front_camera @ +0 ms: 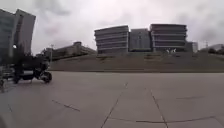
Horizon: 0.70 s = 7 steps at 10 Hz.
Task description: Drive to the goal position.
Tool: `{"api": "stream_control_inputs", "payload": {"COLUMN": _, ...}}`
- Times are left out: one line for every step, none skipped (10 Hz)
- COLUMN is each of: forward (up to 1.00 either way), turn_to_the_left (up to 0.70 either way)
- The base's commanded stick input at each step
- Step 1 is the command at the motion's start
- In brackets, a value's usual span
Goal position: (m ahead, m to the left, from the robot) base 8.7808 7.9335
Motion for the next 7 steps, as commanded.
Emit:
{"api": "stream_control_inputs", "payload": {"forward": 0.7, "turn_to_the_left": 0.0}}
{"api": "stream_control_inputs", "payload": {"forward": 0.7, "turn_to_the_left": 0.0}}
{"api": "stream_control_inputs", "payload": {"forward": 0.7, "turn_to_the_left": 0.0}}
{"api": "stream_control_inputs", "payload": {"forward": 0.7, "turn_to_the_left": 0.0}}
{"api": "stream_control_inputs", "payload": {"forward": 0.7, "turn_to_the_left": 0.0}}
{"api": "stream_control_inputs", "payload": {"forward": 0.7, "turn_to_the_left": 0.0}}
{"api": "stream_control_inputs", "payload": {"forward": 0.7, "turn_to_the_left": 0.03}}
